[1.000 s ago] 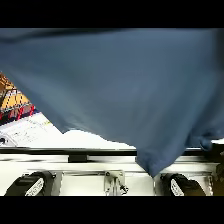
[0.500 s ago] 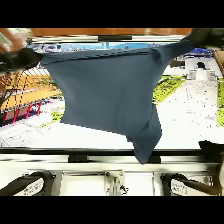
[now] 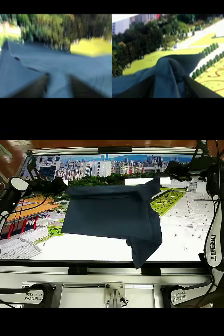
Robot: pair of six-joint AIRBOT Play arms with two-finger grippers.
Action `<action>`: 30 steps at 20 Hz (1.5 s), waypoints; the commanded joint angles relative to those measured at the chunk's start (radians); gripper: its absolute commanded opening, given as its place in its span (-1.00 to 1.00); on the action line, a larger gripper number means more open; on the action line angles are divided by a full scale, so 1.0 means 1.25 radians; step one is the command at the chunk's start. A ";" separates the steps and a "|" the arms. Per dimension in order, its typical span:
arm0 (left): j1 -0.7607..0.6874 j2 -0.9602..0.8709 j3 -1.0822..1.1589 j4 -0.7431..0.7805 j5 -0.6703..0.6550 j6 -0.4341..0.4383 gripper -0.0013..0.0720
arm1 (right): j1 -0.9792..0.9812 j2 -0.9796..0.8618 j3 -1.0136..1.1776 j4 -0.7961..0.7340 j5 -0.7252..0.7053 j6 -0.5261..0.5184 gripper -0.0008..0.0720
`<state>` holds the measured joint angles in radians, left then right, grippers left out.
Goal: Fold the shirts.
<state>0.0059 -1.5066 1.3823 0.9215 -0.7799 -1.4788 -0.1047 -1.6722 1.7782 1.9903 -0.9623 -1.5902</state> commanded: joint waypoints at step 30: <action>0.135 -0.153 -0.180 0.016 -0.339 0.115 -0.29 | -0.213 0.142 -0.027 -0.071 -0.515 -0.076 0.37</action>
<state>0.2012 -1.6947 1.1568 0.9451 -1.2491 -1.3174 -0.3706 -1.4956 1.7451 1.9011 -1.6051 -1.6882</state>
